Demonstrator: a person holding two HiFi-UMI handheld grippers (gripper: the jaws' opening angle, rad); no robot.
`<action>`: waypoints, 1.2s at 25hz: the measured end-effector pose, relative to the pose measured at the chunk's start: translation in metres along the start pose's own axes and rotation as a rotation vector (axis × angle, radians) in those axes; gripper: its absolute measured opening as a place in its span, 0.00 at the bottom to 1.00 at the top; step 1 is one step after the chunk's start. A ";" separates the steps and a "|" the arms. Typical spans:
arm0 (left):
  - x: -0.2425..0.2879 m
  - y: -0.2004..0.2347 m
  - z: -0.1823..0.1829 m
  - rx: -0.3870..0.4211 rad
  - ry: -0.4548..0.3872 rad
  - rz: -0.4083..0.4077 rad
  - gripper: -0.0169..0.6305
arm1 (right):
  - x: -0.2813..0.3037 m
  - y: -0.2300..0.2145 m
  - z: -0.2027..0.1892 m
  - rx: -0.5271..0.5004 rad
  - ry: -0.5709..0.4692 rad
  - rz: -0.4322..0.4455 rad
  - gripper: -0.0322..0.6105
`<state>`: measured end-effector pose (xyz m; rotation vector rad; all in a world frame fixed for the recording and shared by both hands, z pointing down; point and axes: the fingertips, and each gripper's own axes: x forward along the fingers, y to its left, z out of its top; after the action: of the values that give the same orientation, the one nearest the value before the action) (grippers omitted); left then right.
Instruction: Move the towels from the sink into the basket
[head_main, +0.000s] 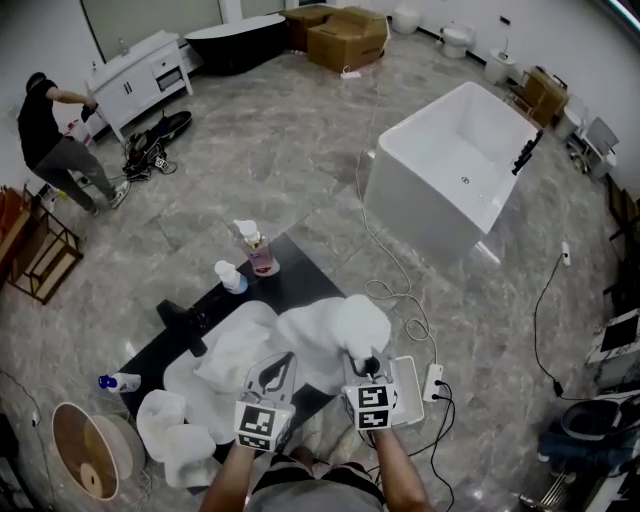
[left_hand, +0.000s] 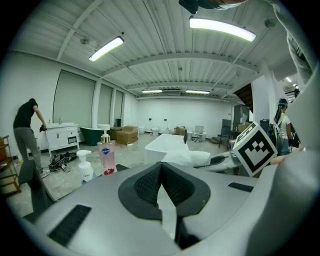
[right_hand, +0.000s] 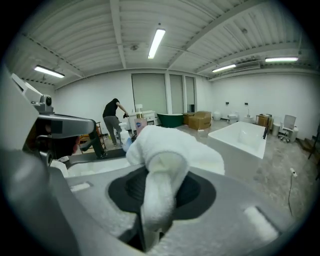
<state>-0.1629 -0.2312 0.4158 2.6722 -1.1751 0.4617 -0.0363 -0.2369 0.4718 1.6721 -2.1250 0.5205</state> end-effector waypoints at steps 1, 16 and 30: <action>-0.002 -0.003 0.004 0.006 -0.008 -0.003 0.04 | -0.008 -0.002 0.007 -0.004 -0.020 -0.007 0.22; -0.010 -0.101 0.078 0.085 -0.134 -0.114 0.04 | -0.157 -0.070 0.070 0.000 -0.224 -0.193 0.22; 0.034 -0.233 0.084 0.146 -0.140 -0.412 0.04 | -0.266 -0.158 0.009 0.087 -0.221 -0.481 0.22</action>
<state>0.0484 -0.1230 0.3393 3.0066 -0.6073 0.3044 0.1744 -0.0552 0.3359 2.2852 -1.7564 0.2933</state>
